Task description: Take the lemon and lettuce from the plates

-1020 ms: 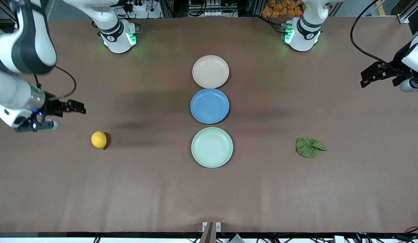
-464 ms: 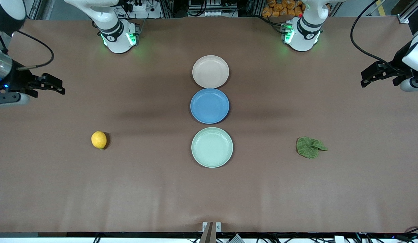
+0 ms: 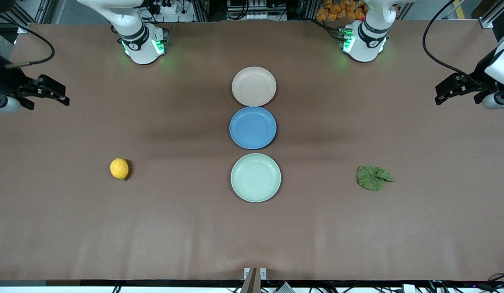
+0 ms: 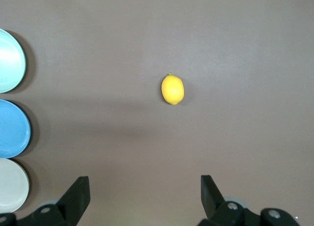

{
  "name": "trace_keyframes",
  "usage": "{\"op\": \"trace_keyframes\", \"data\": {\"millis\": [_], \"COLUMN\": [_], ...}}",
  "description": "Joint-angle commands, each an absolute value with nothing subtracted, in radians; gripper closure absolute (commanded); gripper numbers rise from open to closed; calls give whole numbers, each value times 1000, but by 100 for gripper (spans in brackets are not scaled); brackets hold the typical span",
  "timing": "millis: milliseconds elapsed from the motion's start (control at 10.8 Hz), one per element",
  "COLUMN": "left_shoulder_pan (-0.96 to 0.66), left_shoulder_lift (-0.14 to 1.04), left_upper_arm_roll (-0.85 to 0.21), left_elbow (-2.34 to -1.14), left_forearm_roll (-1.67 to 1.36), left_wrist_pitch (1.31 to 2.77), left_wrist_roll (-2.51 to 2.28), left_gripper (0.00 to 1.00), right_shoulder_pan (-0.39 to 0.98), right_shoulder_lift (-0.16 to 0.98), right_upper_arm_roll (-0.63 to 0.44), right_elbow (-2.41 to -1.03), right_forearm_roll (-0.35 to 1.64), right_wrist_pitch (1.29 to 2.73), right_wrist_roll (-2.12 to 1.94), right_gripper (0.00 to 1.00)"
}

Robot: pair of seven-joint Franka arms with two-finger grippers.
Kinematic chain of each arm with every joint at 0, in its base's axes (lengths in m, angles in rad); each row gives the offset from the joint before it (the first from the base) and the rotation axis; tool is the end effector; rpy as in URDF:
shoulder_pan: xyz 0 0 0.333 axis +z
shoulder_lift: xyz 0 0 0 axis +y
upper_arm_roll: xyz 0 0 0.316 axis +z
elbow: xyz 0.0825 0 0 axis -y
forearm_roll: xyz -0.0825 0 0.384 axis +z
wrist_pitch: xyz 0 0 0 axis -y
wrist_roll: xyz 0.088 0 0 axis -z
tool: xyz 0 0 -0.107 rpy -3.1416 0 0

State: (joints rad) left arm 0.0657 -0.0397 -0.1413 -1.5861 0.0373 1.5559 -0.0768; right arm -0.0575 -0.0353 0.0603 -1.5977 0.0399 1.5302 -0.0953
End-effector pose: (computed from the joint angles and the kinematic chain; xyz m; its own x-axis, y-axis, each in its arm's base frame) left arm 0.5395 -0.0385 0.6376 0.9999 0.0017 0.0124 0.0023 -0.9991 -0.0420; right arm 0.5391 0.0065 0.6277 0.9946 0.0994 -0.0285 0.0982 -0.9943 -0.0407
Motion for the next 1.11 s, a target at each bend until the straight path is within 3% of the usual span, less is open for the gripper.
{"op": "trace_keyframes", "data": {"millis": [0, 1020], "left_shoulder_pan": [72, 64], "left_shoulder_lift": [-61, -49], "left_upper_arm_roll": [-141, -144], "left_elbow": [-1568, -1551], "left_forearm_roll": [28, -4], "left_wrist_pitch": [1560, 1549], "left_wrist_roll": [-35, -35], "left_gripper": [0, 0], "right_shoulder_pan": [-25, 14], "right_shoulder_lift": [-46, -38], "right_upper_arm_roll": [34, -8], "right_elbow": [-1554, -1528], "right_forearm_roll": [31, 34], "right_wrist_pitch": [1502, 1486], "right_wrist_roll": [-78, -5], "right_gripper": [0, 0]}}
